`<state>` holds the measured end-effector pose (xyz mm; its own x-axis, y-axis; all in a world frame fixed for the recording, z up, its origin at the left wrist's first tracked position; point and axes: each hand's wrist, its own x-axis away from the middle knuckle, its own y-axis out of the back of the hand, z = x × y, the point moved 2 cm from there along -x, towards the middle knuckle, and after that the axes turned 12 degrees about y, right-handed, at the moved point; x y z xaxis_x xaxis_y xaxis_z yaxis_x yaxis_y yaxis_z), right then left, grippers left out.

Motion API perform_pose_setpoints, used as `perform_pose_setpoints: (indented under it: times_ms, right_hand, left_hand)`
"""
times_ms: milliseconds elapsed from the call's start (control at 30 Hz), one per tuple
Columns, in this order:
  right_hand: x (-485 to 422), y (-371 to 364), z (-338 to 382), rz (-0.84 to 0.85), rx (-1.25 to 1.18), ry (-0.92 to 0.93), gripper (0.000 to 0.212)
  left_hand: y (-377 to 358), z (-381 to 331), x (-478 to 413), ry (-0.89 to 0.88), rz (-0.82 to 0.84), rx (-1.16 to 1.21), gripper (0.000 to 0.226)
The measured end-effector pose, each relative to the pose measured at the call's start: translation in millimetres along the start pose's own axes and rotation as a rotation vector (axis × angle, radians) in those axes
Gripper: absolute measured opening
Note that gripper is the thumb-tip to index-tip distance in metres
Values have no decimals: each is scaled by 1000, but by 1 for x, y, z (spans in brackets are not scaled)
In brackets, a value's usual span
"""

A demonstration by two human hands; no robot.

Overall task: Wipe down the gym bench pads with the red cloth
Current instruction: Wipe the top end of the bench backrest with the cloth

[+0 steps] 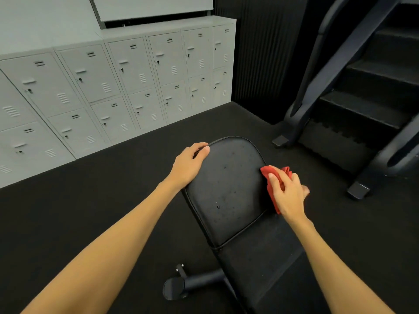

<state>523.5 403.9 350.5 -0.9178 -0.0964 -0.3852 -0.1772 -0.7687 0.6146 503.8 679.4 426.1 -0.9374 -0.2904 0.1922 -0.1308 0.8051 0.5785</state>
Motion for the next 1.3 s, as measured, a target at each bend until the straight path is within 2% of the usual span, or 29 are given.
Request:
perform_pose_setpoints:
  times_ms: [67,133,233,400,467,600,667,800,900,967,1033,1167,1233,1300]
  right_hand:
    - [-8,-5,-2,2,-213,4,29]
    - [-30,-14,-4,15,-237,-51,29]
    - [-73,-26,4,55,-245,-111,41]
    - [-131,-48,60,127,-124,193,41]
    - [-130,-51,67,117,-136,234,39]
    - [-89,-35,38,-68,-349,172,28]
    - [-61,-27,20,-104,-388,104,28]
    - [-28,-18,-7,-94,-369,-19,34]
    - [-50,-22,2,-54,-310,-72,27]
    - [-78,-29,23,-37,-221,-75,32]
    - [-104,-39,55,-5,-149,-7,37]
    - [-130,-67,121,155,-4,260,52]
    - [-127,-72,132,193,9,367,47]
    - [-122,-68,119,145,-93,357,34]
  left_hand:
    - [-3,2,-2,-9,-31,33,41]
    - [-4,3,-4,-6,-28,69,39]
    - [-5,4,-5,5,-22,116,37]
    - [-5,4,-3,10,-26,176,35]
    - [-5,4,-2,13,-22,190,34]
    - [-5,5,-2,10,-6,209,35]
    - [-5,5,-2,11,-9,217,35]
    - [-7,5,-3,17,-13,227,35]
    - [-7,6,-2,15,-27,246,33]
    - [-7,5,-2,16,-30,245,33]
    - [-7,6,-2,20,-31,251,32]
    - [-5,8,-1,19,-31,276,31]
    - [-4,8,-1,19,-28,287,32]
    - [-4,8,-1,19,-20,287,32]
